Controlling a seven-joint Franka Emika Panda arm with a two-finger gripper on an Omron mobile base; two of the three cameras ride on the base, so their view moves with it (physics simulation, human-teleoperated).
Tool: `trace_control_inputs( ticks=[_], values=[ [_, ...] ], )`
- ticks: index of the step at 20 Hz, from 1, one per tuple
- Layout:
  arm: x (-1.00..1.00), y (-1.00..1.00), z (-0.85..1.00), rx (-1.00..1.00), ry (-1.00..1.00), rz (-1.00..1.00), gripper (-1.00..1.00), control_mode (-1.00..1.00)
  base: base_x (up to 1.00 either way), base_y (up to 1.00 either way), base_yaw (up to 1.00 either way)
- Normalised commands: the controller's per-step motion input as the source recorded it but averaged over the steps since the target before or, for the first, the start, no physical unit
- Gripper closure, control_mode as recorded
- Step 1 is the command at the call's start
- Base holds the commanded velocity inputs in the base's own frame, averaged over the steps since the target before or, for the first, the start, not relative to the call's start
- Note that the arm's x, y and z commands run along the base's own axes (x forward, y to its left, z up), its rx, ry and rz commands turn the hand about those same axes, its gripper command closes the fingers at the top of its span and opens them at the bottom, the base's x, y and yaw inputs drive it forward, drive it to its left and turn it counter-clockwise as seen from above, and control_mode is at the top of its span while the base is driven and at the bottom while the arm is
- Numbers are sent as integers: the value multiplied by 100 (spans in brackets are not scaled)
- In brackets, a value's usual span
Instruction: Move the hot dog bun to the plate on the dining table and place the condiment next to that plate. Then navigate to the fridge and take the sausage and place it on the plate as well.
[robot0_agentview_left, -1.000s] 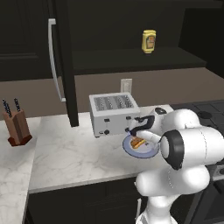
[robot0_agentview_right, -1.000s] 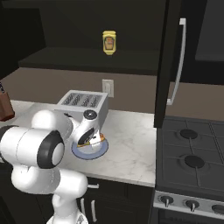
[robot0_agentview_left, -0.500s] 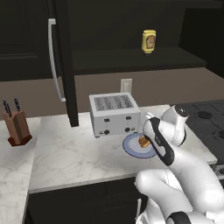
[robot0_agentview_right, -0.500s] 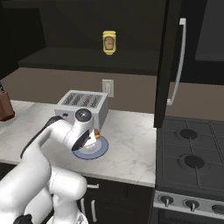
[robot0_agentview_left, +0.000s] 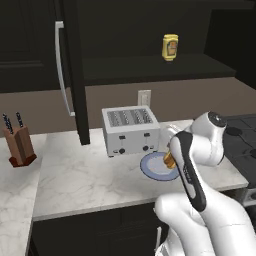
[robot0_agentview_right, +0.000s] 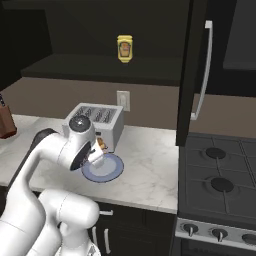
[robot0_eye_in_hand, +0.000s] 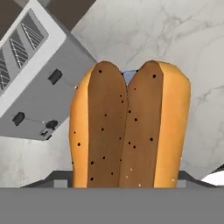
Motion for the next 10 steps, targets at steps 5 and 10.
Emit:
trace_control_inputs(
  ticks=[5,10],
  values=[
    [0,0,99,-19,12,27,100,-100,0,0,0],
    [1,1,37,-18,8,11,100,-100,0,0,0]
  ],
)
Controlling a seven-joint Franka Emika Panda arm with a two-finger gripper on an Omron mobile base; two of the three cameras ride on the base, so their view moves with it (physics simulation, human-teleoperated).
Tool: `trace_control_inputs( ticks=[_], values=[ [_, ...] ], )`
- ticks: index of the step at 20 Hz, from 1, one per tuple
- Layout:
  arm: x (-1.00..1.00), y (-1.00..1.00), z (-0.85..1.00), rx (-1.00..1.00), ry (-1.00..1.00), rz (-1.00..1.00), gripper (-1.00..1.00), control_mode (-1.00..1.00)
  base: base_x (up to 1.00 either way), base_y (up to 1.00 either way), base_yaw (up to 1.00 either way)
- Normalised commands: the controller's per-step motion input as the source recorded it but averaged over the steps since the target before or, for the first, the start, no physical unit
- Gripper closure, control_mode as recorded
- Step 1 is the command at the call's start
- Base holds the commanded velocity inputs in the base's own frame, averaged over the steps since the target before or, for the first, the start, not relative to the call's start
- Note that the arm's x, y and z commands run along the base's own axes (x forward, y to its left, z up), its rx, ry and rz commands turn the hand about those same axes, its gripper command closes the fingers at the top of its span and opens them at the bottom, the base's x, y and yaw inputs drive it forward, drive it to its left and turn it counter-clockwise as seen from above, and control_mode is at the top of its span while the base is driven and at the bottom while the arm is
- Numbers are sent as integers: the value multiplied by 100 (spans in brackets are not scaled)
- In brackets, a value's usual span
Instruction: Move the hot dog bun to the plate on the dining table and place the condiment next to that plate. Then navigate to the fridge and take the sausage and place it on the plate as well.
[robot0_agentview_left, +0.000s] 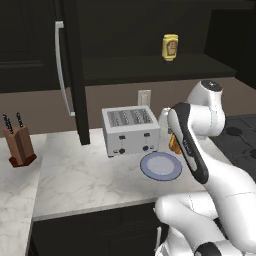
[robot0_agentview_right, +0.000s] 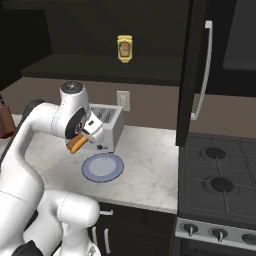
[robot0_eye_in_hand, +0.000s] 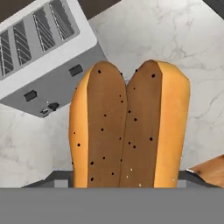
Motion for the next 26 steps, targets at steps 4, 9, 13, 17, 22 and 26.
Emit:
trace_control_inputs(
  ticks=[4,9,13,17,22,26],
  values=[
    [0,0,0,0,0,0,100,100,-80,-14,0],
    [0,0,0,0,0,0,100,100,-100,-51,-4],
    [0,0,0,0,0,0,100,100,-60,-26,-64],
    [0,0,0,0,0,0,100,100,-2,0,-98],
    [0,0,0,0,0,0,100,100,0,-6,-100],
    [0,0,0,0,0,0,100,100,0,-18,-100]
  ],
)
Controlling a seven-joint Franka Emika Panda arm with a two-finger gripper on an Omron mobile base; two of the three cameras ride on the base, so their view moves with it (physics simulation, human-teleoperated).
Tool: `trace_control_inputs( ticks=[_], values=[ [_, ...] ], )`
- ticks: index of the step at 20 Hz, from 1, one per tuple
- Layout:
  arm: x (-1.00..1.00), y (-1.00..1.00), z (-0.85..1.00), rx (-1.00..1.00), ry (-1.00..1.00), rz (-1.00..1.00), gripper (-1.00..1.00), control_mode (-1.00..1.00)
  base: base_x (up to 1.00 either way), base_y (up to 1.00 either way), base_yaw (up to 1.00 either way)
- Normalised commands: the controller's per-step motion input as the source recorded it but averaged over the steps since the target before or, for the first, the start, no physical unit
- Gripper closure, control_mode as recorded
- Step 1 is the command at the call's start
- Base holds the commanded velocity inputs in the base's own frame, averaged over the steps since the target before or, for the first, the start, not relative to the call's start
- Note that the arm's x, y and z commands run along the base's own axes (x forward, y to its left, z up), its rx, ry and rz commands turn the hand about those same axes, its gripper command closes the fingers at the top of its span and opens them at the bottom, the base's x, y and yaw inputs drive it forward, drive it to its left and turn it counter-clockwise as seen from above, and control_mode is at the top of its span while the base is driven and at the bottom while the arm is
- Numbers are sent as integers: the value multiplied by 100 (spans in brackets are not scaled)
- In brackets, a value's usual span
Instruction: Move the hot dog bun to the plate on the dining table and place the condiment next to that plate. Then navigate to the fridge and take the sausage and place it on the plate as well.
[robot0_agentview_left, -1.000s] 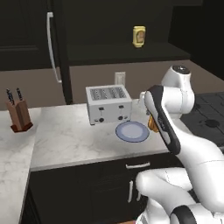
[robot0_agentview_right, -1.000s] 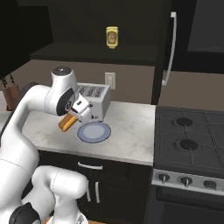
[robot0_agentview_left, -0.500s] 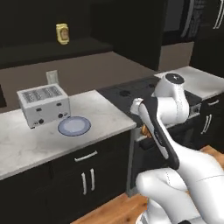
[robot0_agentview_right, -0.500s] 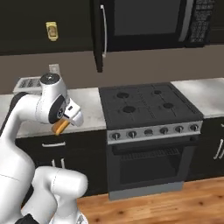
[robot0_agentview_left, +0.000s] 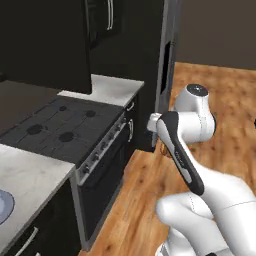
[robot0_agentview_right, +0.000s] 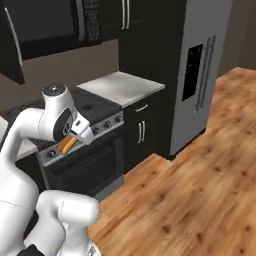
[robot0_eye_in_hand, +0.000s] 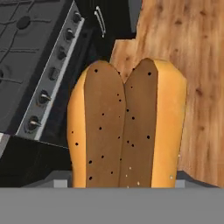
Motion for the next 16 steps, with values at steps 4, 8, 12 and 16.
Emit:
trace_control_inputs(
  ticks=[4,8,12,16],
  values=[
    [0,0,0,0,0,0,100,100,0,-33,-97],
    [0,0,0,0,0,0,100,100,0,-40,-93],
    [0,0,0,0,0,0,100,100,0,-51,-83],
    [0,0,0,0,0,0,100,100,21,-92,-32]
  ],
)
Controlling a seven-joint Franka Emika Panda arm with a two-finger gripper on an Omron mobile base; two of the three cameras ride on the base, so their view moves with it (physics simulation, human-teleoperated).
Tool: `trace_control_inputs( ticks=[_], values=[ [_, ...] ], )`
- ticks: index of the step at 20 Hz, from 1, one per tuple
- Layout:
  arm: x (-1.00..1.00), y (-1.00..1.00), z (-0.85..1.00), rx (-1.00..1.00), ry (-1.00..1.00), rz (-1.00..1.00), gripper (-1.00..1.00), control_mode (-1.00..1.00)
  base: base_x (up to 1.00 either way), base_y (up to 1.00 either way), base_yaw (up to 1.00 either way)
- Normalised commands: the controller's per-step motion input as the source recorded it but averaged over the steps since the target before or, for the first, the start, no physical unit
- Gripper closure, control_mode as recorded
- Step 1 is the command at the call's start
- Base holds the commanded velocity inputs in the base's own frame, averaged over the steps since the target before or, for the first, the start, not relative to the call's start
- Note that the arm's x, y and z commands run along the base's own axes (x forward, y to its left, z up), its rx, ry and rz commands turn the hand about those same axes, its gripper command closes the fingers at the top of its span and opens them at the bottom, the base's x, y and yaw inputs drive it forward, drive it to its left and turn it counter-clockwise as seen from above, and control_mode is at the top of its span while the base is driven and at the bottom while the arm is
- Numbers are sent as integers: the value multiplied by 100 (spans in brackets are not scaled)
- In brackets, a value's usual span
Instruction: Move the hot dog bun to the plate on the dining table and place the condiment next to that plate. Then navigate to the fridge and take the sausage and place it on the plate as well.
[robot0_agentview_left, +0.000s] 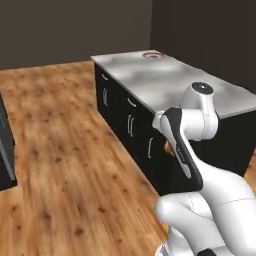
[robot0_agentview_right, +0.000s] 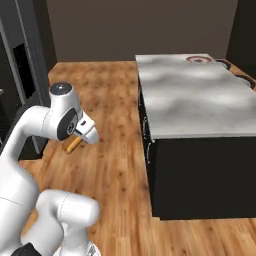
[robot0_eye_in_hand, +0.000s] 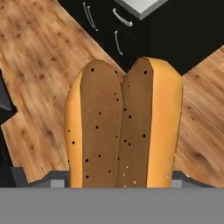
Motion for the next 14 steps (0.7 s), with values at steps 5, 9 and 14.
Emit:
trace_control_inputs(
  ticks=[5,9,14],
  values=[
    [0,0,0,0,0,0,100,100,54,-100,-4],
    [0,0,0,0,0,0,100,100,67,-100,0],
    [0,0,0,0,0,0,100,100,60,-100,12]
  ],
)
